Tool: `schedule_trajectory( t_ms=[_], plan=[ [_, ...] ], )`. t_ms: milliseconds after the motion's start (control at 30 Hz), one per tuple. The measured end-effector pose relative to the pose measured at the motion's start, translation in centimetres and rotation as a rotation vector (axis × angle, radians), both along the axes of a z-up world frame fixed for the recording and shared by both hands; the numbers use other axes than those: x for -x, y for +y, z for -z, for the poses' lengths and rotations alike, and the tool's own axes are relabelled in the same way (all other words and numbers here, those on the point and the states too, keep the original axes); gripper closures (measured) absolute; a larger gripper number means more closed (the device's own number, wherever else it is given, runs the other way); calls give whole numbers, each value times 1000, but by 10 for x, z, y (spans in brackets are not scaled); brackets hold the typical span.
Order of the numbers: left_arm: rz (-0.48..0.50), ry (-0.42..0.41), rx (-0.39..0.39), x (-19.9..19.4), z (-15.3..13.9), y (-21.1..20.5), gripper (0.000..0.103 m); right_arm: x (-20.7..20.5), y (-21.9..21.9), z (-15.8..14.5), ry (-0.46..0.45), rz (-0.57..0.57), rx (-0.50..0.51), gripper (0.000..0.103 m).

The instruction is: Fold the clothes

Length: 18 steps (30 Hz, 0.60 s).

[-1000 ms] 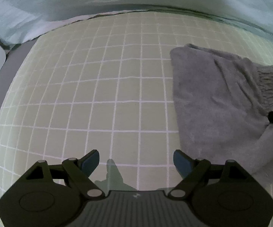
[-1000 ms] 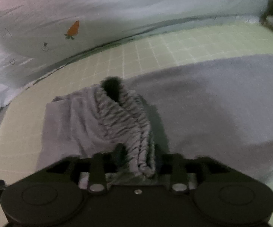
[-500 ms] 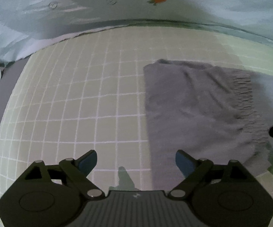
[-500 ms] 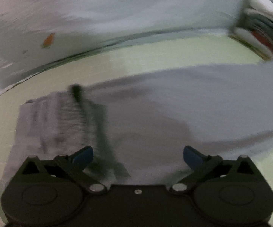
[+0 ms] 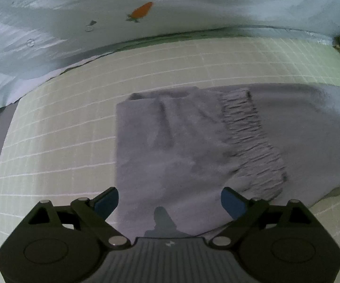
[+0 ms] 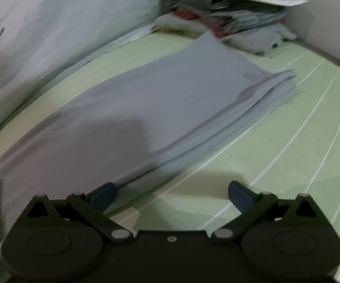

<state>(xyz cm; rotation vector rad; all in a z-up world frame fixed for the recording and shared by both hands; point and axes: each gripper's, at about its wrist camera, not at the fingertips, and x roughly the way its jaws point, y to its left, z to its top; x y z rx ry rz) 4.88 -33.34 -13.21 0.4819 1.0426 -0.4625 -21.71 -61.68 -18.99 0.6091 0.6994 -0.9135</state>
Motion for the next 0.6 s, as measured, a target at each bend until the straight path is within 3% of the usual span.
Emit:
schedule_trajectory(
  t_ms=[367, 600],
  plan=[
    [-116, 80, -18, -16, 42, -57, 8, 29, -133, 0, -18, 135, 86, 0],
    [-189, 150, -11, -43, 60, -65, 0, 27, -182, 2, -29, 175, 102, 0]
  ],
)
